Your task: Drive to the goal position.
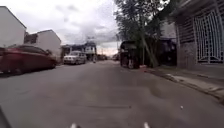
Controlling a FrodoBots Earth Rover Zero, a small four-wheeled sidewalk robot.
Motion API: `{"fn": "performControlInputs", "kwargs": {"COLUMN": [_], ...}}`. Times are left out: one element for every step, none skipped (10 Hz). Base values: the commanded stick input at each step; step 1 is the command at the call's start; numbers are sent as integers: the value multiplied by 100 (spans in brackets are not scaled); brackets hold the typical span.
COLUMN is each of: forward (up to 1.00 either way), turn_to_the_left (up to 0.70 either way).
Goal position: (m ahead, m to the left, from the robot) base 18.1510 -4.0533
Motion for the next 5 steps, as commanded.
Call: {"fn": "performControlInputs", "kwargs": {"forward": [70, 70, 70, 70, 70], "turn_to_the_left": [0, 0, 4, 4, 3]}}
